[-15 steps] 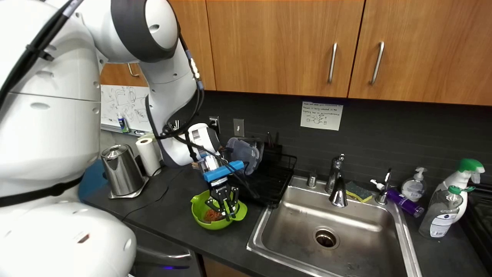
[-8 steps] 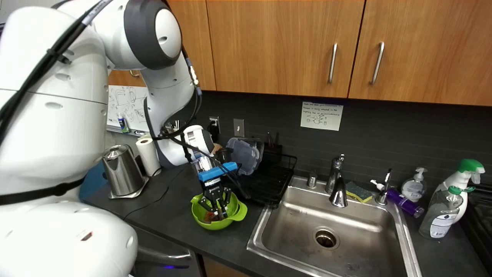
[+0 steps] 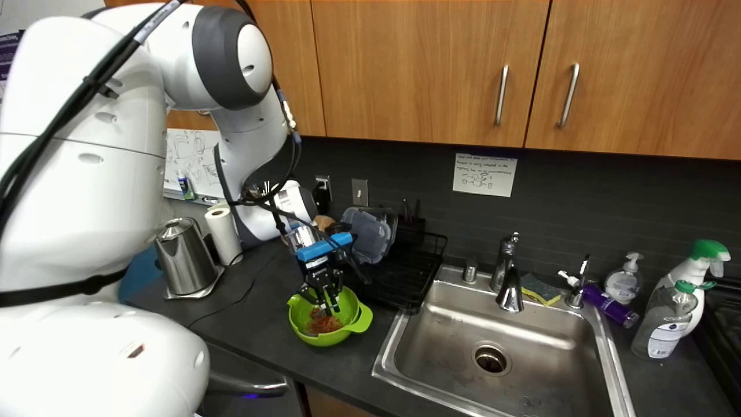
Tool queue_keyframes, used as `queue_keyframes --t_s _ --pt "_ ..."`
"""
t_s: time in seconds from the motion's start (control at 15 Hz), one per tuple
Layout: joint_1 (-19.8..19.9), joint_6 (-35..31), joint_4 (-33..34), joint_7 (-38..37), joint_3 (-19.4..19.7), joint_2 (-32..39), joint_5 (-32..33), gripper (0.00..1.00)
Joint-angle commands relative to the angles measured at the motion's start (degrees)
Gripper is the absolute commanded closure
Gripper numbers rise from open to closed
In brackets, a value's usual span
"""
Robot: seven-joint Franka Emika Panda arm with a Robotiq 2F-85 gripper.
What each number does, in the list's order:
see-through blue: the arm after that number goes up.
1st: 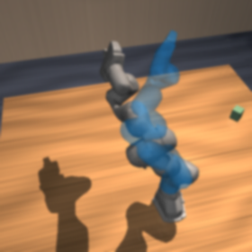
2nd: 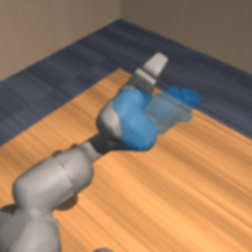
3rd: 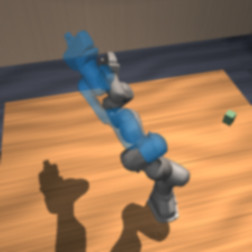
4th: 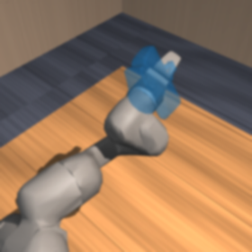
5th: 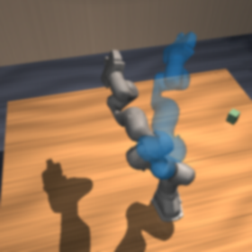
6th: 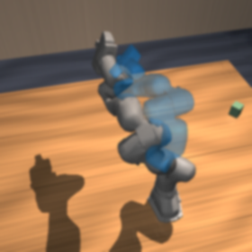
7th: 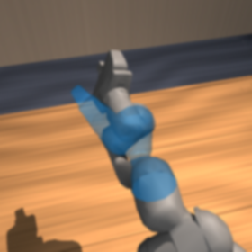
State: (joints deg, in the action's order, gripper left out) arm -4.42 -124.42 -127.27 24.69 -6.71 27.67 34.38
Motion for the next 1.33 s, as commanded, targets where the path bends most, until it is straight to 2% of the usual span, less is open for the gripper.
queue_keyframes --t_s 0.0,0.73,1.27 --pt "0.5 -0.2 0.7 1.5 0.4 -0.8 -0.6 0.95" --pt "4.2 -5.9 -3.0 1.9 2.7 -1.2 -0.5 0.95" --pt "5.5 -5.8 -5.5 1.3 4.7 -2.4 -0.2 0.95"
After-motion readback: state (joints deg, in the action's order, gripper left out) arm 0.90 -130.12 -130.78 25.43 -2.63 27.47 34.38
